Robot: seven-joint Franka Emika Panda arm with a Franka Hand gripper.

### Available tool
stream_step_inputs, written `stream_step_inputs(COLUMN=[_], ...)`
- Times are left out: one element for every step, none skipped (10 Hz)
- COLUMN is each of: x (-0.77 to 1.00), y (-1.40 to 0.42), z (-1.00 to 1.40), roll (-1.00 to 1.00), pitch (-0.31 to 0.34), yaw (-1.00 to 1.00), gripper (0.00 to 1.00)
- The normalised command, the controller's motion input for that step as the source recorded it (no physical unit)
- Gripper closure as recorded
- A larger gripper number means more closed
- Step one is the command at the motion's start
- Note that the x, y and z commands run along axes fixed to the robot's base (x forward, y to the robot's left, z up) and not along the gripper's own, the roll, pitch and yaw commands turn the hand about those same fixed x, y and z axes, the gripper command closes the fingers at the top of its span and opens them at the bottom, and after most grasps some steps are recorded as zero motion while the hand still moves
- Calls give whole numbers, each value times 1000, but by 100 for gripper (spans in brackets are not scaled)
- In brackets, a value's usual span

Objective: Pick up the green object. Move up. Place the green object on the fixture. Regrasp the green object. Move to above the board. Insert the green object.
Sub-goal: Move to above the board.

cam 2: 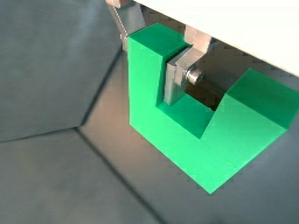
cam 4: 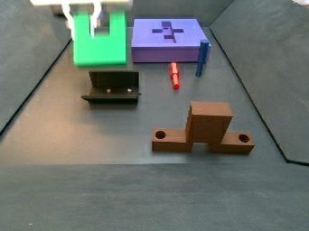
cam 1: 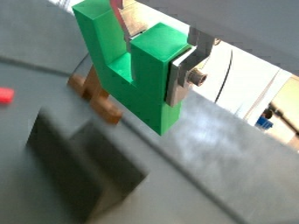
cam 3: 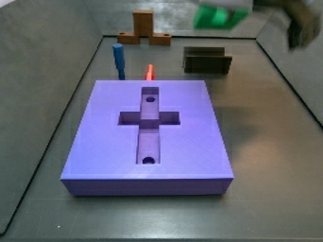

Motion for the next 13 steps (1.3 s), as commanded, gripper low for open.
stream_step_inputs(x=[-63,-55,-47,-20,-1,35,38,-1214,-1238,-1340,-1385,-1382,-1400], y=[-11,-15,-8,-7,-3,-22,-10,-1400,-1400,-1400,-1400,-1400,-1349], z=[1400,1400,1400,910,639,266,196,272,273,269,248,271,239], roll=[-11,1,-10,-20,-11,-1,-6,-1000,-1000,-1000,-1000,-1000,-1000], pitch=[83,73,67,63,64,77,80,30,6,-30,-45,-53,-68], yaw=[-8,9,26,30,37,37,36,-18,-16,-5,2,4,12], gripper=[100,100,100,100,100,100,100,100,100,100,100,100,100])
